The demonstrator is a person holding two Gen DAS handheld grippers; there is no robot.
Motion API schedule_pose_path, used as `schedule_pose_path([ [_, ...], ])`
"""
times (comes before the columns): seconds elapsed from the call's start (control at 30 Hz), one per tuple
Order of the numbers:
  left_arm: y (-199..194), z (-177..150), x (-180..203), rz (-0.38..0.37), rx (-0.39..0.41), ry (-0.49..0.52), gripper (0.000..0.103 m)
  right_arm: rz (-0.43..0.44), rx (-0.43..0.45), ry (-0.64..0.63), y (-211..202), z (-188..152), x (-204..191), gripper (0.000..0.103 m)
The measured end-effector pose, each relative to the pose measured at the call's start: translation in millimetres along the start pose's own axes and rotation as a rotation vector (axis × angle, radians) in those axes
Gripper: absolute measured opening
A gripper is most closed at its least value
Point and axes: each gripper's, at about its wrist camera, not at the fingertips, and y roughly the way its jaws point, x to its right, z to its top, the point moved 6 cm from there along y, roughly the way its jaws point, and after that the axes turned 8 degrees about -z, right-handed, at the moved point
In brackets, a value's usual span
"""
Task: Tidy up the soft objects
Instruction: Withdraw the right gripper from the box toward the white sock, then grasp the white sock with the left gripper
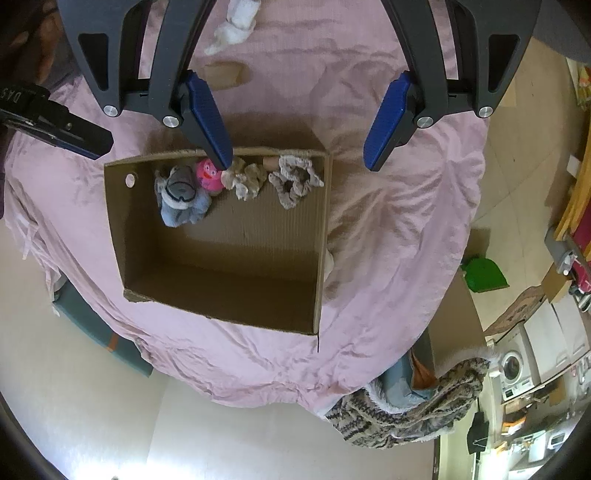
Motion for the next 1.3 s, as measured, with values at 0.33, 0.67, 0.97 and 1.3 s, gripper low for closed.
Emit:
schedule_pose_path([
  [0.33,-5,-25,7,-0.008,-0.060,0.009,0.071,-0.023,-0.049,-0.011,-1,-24,-5,0.074],
  [0.67,12,-47,6,0.006,-0.148,-0.014,0.071,-0.063,-0.100,-0.016,19,-37,-8,0.074],
  [0.97,39,-75,9,-0.059,-0.330,-0.040,0.071,-0.055,-0.120,0.004,26,-38,-4,0.074],
  [1.3,73,-121,55,-0.167,-0.531,0.084,0.064,-0.072,-0.137,0.039,31,-37,6,0.074],
])
